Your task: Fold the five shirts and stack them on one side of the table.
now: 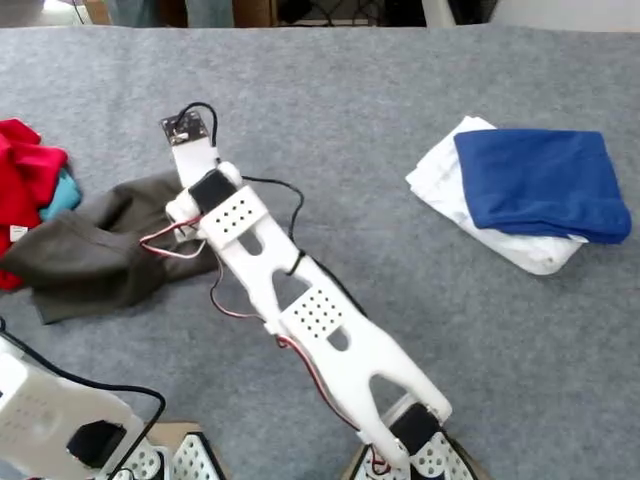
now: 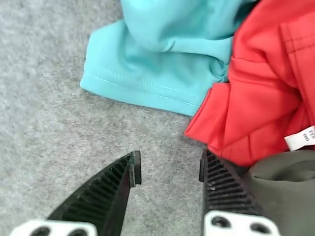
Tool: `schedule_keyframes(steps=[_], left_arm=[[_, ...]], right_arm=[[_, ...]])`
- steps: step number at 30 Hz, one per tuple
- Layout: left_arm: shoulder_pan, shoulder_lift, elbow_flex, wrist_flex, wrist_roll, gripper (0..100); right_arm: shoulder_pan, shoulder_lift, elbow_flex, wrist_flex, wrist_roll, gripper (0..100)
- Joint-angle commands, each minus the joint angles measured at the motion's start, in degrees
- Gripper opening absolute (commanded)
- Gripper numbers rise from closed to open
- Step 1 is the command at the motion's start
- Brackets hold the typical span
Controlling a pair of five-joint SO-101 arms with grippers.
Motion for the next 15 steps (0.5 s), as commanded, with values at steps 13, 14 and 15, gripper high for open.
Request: schedule_keyframes(steps=[13, 14, 15], left_arm=[[-0.7, -2.5, -0.6, -0.8, -2.3, 21], [-0.7, -2.5, -0.5, -0.8, -2.3, 21], [-0.7, -2.5, -0.5, -0.8, -2.3, 21]], right_arm=[[1.9, -0.4, -1.7, 4.2, 3.2, 4.6], [2.9, -0.4, -1.7, 4.2, 3.2, 4.5], [3.8, -0.6, -1.7, 4.2, 3.2, 4.1]])
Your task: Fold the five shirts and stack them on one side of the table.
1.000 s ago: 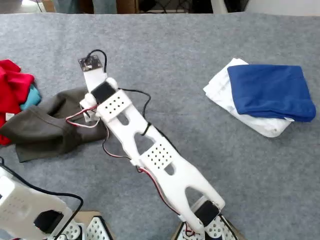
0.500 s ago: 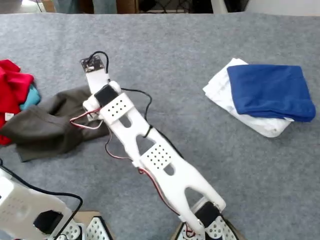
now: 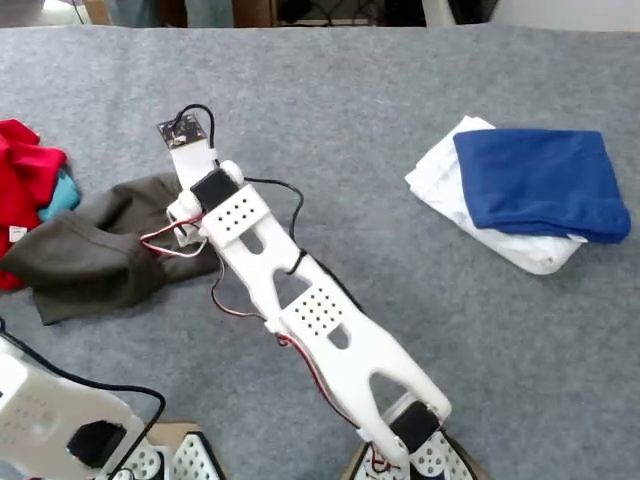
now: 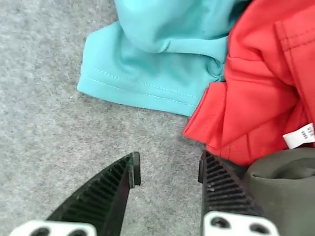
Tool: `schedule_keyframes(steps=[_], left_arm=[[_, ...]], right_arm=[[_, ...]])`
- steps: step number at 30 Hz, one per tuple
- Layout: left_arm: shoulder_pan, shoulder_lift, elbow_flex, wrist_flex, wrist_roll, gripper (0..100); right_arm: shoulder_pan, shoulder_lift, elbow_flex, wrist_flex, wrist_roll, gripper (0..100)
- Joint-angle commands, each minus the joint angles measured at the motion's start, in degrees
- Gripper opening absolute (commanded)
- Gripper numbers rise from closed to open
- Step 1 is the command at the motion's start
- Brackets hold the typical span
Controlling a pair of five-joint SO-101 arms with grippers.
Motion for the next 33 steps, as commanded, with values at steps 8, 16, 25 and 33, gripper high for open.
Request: schedule_keyframes(steps=[8, 16, 25, 33], left_arm=[[-0.7, -2.5, -0.8, -0.8, -0.6, 21], [-0.8, -2.9, -0.9, -0.4, -0.7, 21], [0.7, -3.0, -1.7, 0.0, -0.7, 22], [16.6, -3.0, -8.9, 12.4, 1.8, 22]], right_arm=[[11.2, -5.1, -0.7, 6.2, 3.4, 1.7], [22.2, -9.2, 1.5, 6.4, 8.8, 1.6], [30.2, -21.8, 29.4, 6.2, 12.2, 1.6], [30.4, -23.5, 32.9, 2.1, 16.7, 4.8]])
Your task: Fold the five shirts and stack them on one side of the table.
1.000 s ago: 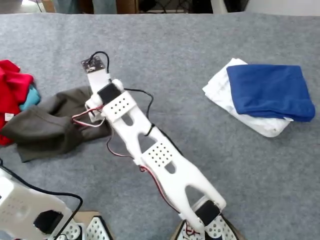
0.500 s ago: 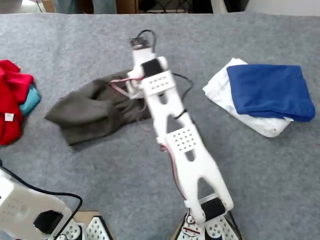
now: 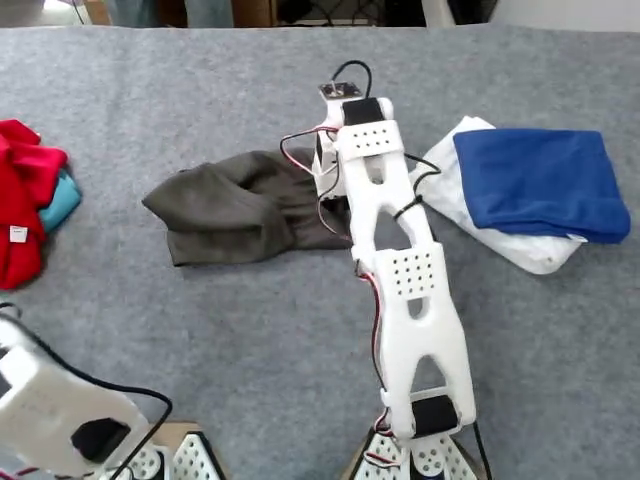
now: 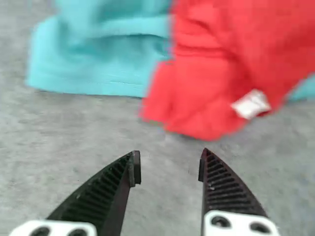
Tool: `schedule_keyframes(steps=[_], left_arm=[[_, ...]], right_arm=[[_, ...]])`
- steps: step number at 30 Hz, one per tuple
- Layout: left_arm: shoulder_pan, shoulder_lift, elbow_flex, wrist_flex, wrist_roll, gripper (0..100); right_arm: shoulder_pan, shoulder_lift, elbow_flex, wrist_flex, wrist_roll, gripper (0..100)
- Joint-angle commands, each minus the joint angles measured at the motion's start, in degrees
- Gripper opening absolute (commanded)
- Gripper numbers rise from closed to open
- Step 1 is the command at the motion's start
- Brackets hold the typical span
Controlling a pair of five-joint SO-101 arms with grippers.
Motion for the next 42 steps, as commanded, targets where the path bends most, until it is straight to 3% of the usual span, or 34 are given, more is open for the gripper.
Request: schedule_keyframes(steps=[1, 6, 9, 16, 21, 30, 36, 42], left_arm=[[9.9, -3.1, -7.5, 6.9, 2.7, 22], [23.0, -3.0, -23.2, 19.3, 7.1, 22], [31.7, -2.5, -30.6, 24.2, 12.1, 22], [50.3, -2.4, -30.4, 22.4, 22.2, 22], [58.9, -2.4, -23.3, 12.5, 27.1, 22], [67.5, -2.3, -3.6, -7.6, 29.3, 22], [68.3, 3.5, -3.9, -5.8, 29.3, 21], [66.7, 17.9, -12.5, -5.5, 29.3, 21]], right_arm=[[0.0, -3.9, 0.1, -1.7, 1.1, 8.0], [0.4, -4.4, -0.7, 0.9, 1.2, 27.4], [1.2, -5.1, -4.3, 2.1, 0.9, 28.9], [9.0, -12.4, -13.1, 2.3, 0.9, 24.8], [13.1, -18.9, -16.7, 2.0, 0.9, 17.4], [20.5, -22.6, -16.7, -0.9, 0.9, 16.7], [20.4, -22.1, -16.7, -0.9, 0.9, 16.7], [20.4, -22.0, -16.7, -0.8, 1.2, 16.7]])
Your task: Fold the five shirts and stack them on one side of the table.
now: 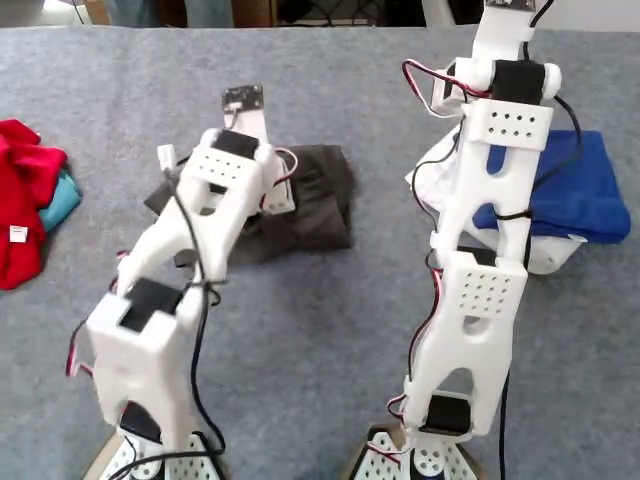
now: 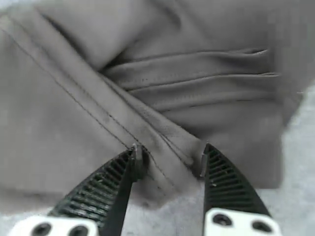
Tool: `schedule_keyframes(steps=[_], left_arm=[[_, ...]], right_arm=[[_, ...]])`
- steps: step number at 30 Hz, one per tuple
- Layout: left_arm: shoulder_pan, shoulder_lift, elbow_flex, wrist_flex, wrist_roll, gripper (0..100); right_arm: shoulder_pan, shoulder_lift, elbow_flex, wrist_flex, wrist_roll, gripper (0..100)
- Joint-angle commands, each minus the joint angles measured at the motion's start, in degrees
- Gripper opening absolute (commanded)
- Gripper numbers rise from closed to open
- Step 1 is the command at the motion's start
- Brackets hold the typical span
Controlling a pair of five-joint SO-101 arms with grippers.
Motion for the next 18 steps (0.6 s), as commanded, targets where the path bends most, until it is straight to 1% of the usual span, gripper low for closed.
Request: schedule_keyframes(steps=[1, 5, 7, 9, 11, 14, 18], left_arm=[[-1.7, 5.5, -7.9, 1.3, 0.6, 21], [-2.8, 10.1, -18.4, 9.9, 1.5, 20], [-3.3, 11.2, -22.8, 14.1, 1.4, 13], [-5.0, 11.6, -27.3, 17.8, 1.4, 2], [-7.0, 11.7, -31.4, 21.6, 1.6, 5], [-9.9, 11.7, -36.9, 26.3, 1.1, 3], [-14.9, 11.7, -40.8, 30.5, -2.6, 3]], right_arm=[[0.4, -3.4, -2.2, -0.5, 0.4, 16.7], [0.3, -3.4, -2.2, -0.5, 0.1, 16.7], [-0.2, -3.4, -2.1, -0.5, 0.1, 16.7], [-0.9, -3.3, -1.9, -0.5, 0.1, 16.7], [-1.7, -3.3, -1.9, 0.2, 0.1, 16.7], [-3.3, -3.1, -1.8, 0.7, 0.1, 16.7], [-6.2, -0.1, 0.0, 0.3, 0.2, 16.7]])
